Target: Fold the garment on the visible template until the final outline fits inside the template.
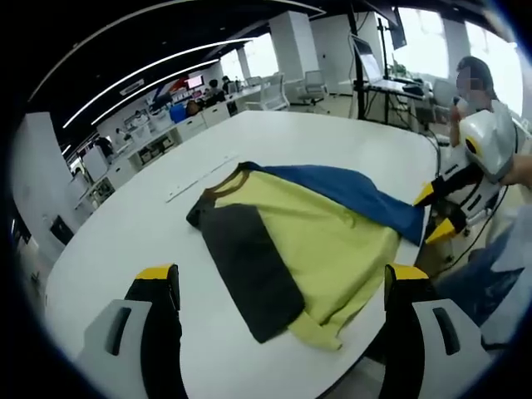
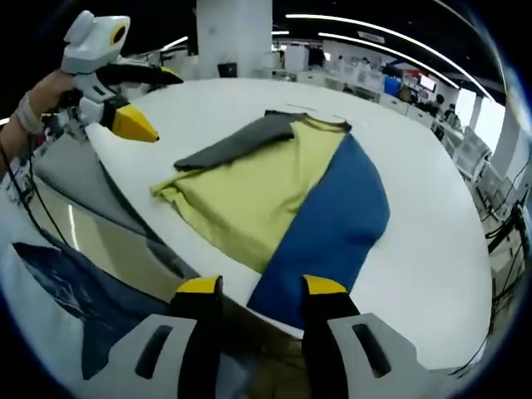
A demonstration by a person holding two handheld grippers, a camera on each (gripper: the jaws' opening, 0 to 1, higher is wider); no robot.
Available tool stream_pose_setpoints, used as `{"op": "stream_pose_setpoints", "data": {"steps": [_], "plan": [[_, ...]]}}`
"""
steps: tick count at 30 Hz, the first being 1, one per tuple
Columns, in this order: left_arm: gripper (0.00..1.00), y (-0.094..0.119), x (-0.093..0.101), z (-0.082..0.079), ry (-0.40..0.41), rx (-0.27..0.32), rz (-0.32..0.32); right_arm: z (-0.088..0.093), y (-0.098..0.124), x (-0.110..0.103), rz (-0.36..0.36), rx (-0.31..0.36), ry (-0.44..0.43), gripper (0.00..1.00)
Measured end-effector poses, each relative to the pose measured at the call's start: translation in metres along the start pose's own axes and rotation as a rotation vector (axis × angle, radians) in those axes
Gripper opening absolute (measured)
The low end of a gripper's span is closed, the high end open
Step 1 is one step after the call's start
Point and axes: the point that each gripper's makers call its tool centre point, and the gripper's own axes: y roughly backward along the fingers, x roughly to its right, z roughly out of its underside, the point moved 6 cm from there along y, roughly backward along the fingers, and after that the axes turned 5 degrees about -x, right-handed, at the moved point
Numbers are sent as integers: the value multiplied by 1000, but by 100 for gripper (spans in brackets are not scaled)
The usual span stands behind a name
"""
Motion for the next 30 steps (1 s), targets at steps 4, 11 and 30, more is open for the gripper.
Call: {"op": "stream_pose_setpoints", "data": {"steps": [4, 11, 30], "plan": [[100, 1, -2, 0, 1, 2, 5, 8, -7, -2, -24, -34, -25, 28], [100, 3, -6, 4, 0, -10, 5, 9, -15, -8, -32, -47, -16, 21], [99, 1, -19, 12, 39, 17, 9, 19, -27, -5, 17, -111, -13, 18]]}}
